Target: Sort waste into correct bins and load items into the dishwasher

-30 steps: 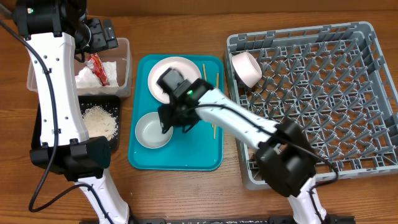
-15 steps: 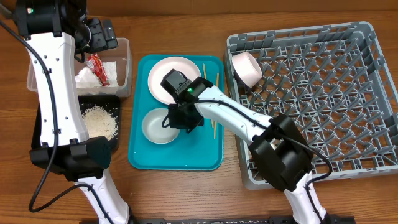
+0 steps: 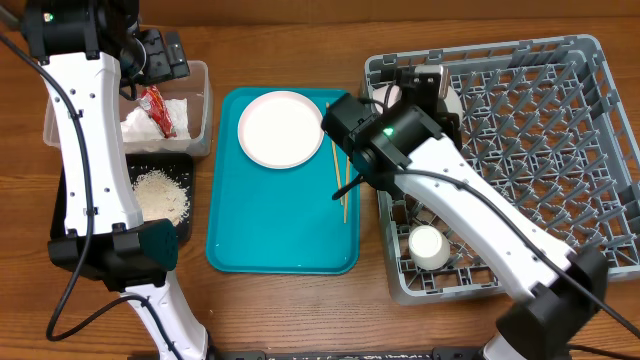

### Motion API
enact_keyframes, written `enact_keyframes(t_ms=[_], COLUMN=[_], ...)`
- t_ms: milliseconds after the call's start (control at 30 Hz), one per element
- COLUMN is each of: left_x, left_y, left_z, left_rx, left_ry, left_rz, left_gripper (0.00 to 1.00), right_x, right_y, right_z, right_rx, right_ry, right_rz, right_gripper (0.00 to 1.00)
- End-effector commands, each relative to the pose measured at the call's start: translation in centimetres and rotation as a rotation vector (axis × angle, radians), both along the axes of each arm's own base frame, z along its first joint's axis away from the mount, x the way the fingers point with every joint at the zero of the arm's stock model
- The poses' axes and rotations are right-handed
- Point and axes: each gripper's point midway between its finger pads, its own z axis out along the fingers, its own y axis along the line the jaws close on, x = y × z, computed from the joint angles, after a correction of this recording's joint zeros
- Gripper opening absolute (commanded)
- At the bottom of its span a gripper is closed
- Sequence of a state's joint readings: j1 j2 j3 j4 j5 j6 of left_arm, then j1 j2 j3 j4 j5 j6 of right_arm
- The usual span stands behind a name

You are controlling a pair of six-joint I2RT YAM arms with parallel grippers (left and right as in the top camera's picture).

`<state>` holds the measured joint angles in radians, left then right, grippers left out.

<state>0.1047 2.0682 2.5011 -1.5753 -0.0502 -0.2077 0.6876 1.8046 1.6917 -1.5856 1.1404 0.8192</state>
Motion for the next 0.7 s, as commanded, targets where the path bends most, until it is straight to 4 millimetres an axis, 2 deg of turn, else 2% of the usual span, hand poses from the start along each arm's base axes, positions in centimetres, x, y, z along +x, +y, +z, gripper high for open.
enact_keyframes(t_ms=[0, 100, 200, 400, 533, 567, 667], left_x=[-0.2, -0.2, -0.2, -0.2, -0.2, -0.2, -0.2], left_y=[0.1, 0.1, 0.1, 0.1, 0.1, 0.1, 0.1], left_z=[1.5, 1.5, 1.5, 1.5, 1.5, 1.5, 1.5], left_rx=[0.011, 0.011, 0.011, 0.011, 0.011, 0.011, 0.011], left_ry=[-0.042, -0.042, -0.042, -0.042, -0.042, -0.042, -0.042], left_rz=[0.012, 0.012, 0.012, 0.012, 0.012, 0.012, 0.012], left_gripper=[1.00, 1.00, 1.00, 1.00, 1.00, 1.00, 1.00], right_x=[0.1, -0.3, -1.0, -2.2, -3.4, -3.7, -4.5], right_y=[-1.4, -1.9, -1.8, -1.1, 0.1, 0.5, 1.6], right_z=[-0.1, -2.2, -5.3, -7.9, -10.0, -10.4, -11.1], right_rx=[-0.154, -0.204, -0.146, -0.019, 0.095, 0.114, 0.195], right_ry=[-0.064, -0.037, 0.015, 0.122, 0.209, 0.231, 0.287], right_rz=[0.001, 0.008, 0.001, -0.022, -0.032, -0.027, -0.032], right_gripper=[0.04, 0.04, 0.04, 0.04, 0.04, 0.05, 0.28])
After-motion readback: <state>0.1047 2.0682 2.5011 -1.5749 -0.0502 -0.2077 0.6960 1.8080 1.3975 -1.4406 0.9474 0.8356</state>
